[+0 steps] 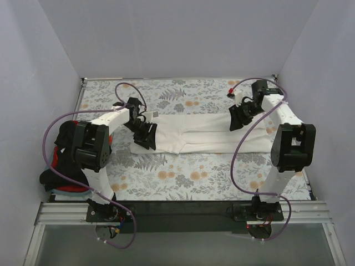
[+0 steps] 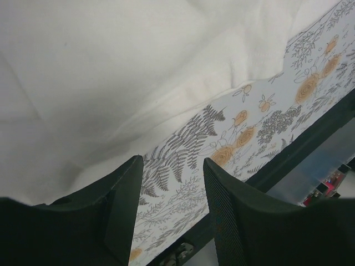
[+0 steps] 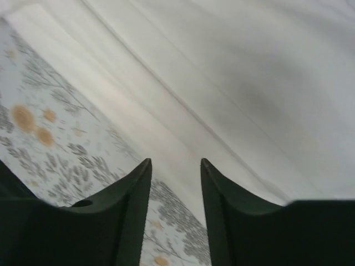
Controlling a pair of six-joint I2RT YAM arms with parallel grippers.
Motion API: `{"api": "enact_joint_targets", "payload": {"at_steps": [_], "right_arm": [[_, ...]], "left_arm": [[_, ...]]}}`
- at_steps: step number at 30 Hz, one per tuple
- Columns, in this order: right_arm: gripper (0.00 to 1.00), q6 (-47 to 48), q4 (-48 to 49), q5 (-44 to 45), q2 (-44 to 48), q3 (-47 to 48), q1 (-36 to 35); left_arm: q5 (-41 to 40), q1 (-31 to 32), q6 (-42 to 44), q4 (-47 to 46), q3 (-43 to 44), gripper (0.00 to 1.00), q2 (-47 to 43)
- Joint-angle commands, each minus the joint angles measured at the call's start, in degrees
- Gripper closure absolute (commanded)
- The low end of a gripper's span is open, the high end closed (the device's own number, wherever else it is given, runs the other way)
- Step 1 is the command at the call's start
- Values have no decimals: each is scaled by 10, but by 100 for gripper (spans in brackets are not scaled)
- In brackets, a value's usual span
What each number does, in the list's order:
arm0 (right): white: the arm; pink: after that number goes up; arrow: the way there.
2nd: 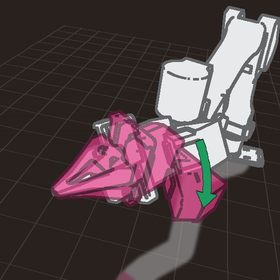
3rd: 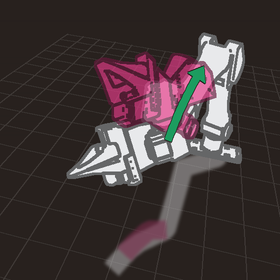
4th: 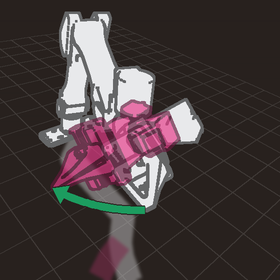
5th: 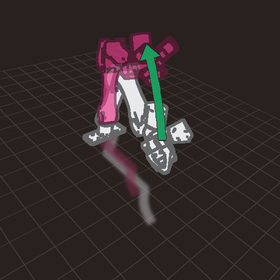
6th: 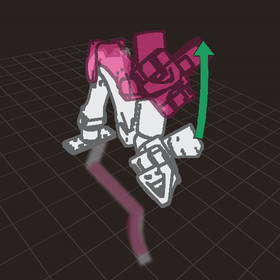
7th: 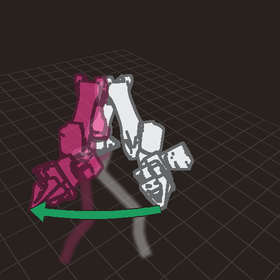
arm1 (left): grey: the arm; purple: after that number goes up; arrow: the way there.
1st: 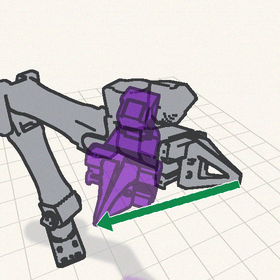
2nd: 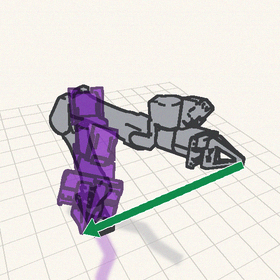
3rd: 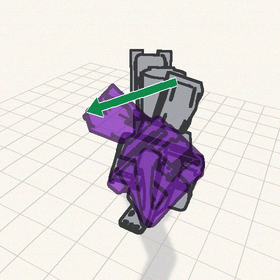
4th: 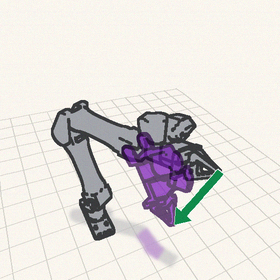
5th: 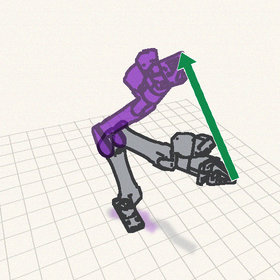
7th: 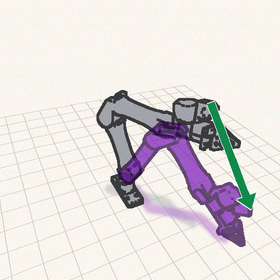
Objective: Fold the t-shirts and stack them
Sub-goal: Fold the tshirt
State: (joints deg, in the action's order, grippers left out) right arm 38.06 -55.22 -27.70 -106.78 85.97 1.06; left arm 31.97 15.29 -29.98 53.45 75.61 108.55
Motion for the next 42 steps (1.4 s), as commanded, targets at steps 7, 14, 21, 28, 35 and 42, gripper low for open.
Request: {"api": "enact_joint_targets", "payload": {"at_steps": [7, 14, 21, 28, 35, 42], "right_arm": [[38, -310, 248, -178, 86, -118, -206], [32, -473, 404, -149, 56, -183, -340], [30, -564, 456, -122, 11, -194, -373], [31, -619, 486, -104, -7, -214, -387], [35, -647, 499, -107, -37, -204, -391], [37, -659, 498, -116, -50, -206, -390]], "left_arm": [[-8, -65, -18, 15, -34, 52, -42], [-23, -75, -39, -9, -13, 50, -19], [-16, -75, -52, -40, -10, 50, -2], [-13, -75, -54, -55, -13, 50, 1], [-9, -75, -56, -61, -15, 50, 3], [-9, -75, -59, -62, -19, 50, -1]]}}
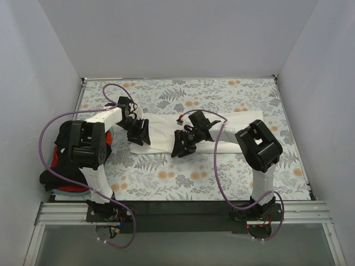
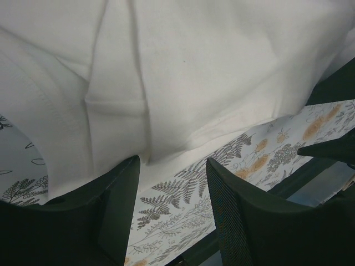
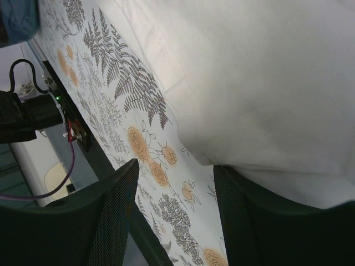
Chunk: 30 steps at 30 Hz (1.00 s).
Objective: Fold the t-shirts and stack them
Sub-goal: Fold the tshirt
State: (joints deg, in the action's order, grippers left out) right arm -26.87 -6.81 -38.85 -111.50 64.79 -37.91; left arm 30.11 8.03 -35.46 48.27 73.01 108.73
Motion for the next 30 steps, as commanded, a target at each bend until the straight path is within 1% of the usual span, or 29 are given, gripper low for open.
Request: {"api": "enact_joint_targets", "payload": {"at_steps": [1, 2, 4, 8, 9, 11, 12, 14, 15, 17, 24, 30], "right_arm": [[37, -10, 14, -3, -2, 5, -1], [38, -10, 14, -2, 1, 3, -1], [41, -9, 14, 3, 1, 7, -1], [52, -12, 14, 3, 5, 11, -1], [59, -11, 14, 3, 5, 12, -1], [66, -5, 13, 7, 7, 18, 0], [74, -5, 14, 6, 6, 18, 1], [82, -6, 13, 7, 8, 19, 5], [89, -7, 13, 10, 9, 19, 6], [98, -6, 12, 14, 9, 17, 9], [99, 2, 14, 18, 17, 32, 22], [99, 2, 17, 13, 16, 42, 27]], "left_arm": [[7, -2, -4, -10, 6, 50, -3], [7, -2, -4, -10, 6, 50, -3], [7, -2, -4, -12, 3, 50, -3], [8, -2, -4, -12, -1, 50, -2], [7, -2, -4, -12, 1, 50, -2], [7, -2, -4, -11, 1, 50, -4], [9, -2, -4, -11, 1, 50, -4], [10, -2, -5, -11, 2, 50, -3], [10, -2, -6, -11, 2, 50, -3], [11, -2, -6, -12, 1, 50, -3], [18, -2, -7, -11, 1, 51, -4], [3, -2, -15, -5, -3, 51, -3]]}}
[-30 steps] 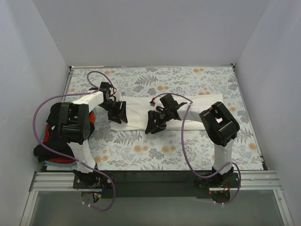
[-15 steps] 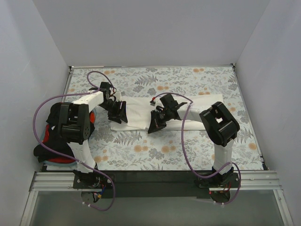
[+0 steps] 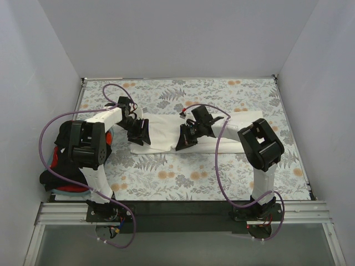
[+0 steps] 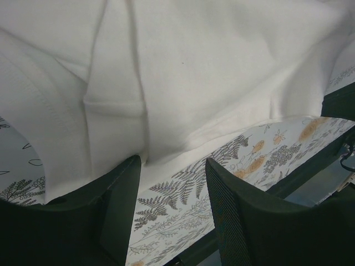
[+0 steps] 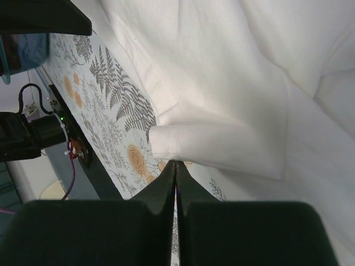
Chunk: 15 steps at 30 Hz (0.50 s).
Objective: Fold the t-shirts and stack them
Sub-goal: Fold the tshirt
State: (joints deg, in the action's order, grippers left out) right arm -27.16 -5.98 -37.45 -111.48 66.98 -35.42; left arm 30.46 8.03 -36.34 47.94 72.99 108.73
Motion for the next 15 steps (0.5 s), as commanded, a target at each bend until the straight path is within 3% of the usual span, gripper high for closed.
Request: {"api": "enact_joint_targets", "payload": {"at_steps": [1, 8, 13, 15], "right_arm": [[99, 5, 11, 1, 15, 21, 2], [99, 5, 11, -3, 10, 20, 2], [99, 3, 12, -9, 14, 19, 2], [88, -2, 12, -9, 14, 18, 3]], "left_arm": [[-6, -2, -8, -3, -5, 51, -6], [20, 1, -3, -6, -8, 56, 1], [43, 7, 2, -2, 3, 76, 3], [44, 8, 3, 1, 7, 84, 8]]}}
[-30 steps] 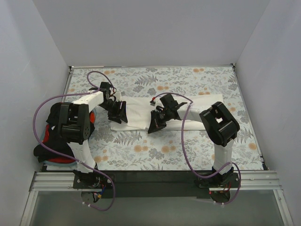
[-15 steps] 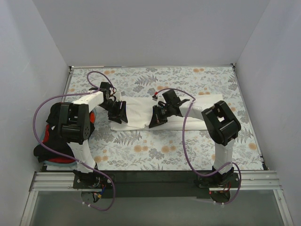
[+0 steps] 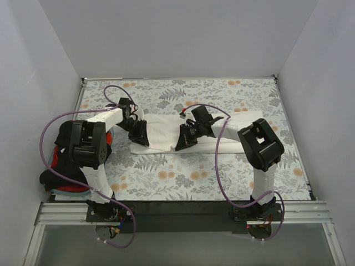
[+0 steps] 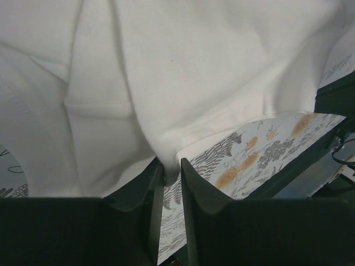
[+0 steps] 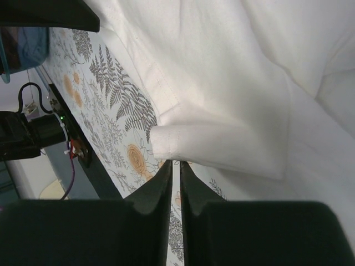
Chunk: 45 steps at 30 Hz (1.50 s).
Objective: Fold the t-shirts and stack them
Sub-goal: Fold the tshirt
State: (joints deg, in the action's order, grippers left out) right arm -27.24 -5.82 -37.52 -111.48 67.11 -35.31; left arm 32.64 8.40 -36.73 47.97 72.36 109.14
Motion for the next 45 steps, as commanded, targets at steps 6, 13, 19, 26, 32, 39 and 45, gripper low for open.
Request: {"api": "enact_joint_targets", "payload": {"at_steps": [6, 13, 19, 26, 32, 39, 45], "right_arm": [[62, -13, 12, -5, 7, 21, 2], [58, -21, 14, -12, 5, 22, 4], [47, -42, 42, -33, 15, 3, 6], [33, -78, 46, -43, -9, 2, 11], [25, -93, 45, -40, -5, -11, 11], [49, -102, 44, -37, -22, -13, 11], [79, -101, 42, -35, -26, -11, 11]], "left_arm": [[27, 4, 8, 4, 17, 95, 6], [25, 4, 10, 6, 20, 97, 8], [29, 4, 10, 6, 20, 97, 10], [29, 4, 11, 7, 17, 98, 7], [30, 4, 14, 9, 17, 98, 7], [30, 4, 15, 12, 17, 98, 6], [36, 4, 22, 20, 14, 100, 4]]}}
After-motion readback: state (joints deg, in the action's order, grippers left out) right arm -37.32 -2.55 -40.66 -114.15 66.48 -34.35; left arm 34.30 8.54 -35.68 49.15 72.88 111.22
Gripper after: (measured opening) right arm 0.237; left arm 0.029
